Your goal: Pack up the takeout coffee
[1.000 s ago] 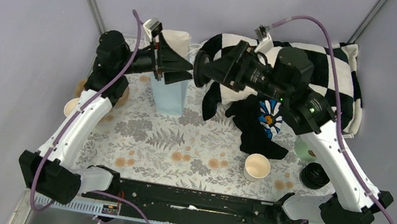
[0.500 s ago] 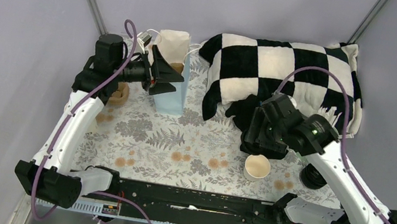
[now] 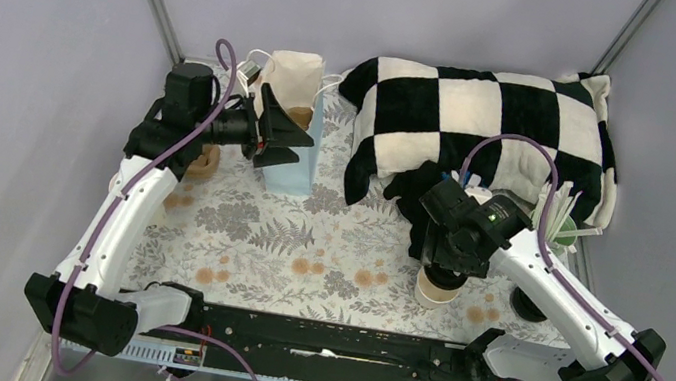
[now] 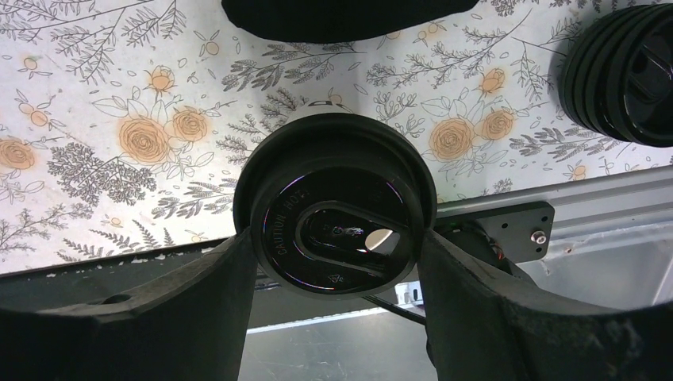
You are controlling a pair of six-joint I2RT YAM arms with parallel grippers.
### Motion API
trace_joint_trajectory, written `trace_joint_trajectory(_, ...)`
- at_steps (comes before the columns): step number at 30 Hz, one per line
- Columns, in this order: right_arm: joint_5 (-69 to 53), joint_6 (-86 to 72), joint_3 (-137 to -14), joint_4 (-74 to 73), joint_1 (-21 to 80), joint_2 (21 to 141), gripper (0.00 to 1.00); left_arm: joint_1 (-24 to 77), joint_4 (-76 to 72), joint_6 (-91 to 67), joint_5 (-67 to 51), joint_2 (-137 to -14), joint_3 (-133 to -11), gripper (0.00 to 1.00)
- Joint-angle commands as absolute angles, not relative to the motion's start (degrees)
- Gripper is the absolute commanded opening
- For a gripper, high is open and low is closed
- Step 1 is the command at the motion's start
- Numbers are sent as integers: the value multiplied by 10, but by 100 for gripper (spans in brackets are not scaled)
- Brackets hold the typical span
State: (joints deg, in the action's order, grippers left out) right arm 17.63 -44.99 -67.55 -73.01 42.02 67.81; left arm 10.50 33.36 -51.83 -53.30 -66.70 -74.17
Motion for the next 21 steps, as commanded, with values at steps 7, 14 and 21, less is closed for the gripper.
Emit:
trace_joint_trajectory(7,225,-510,-627,-720,478,668,64,123,318,-497,-537,-666,-763,80)
trace_joint_trajectory(14,243,-537,-611,-716,496,663,64,129,318,-496,-536,-671,-766,80)
trace_joint_trajectory(21,238,-537,-603,-710,500,663,64,130,318,-495,-536,-672,-768,80)
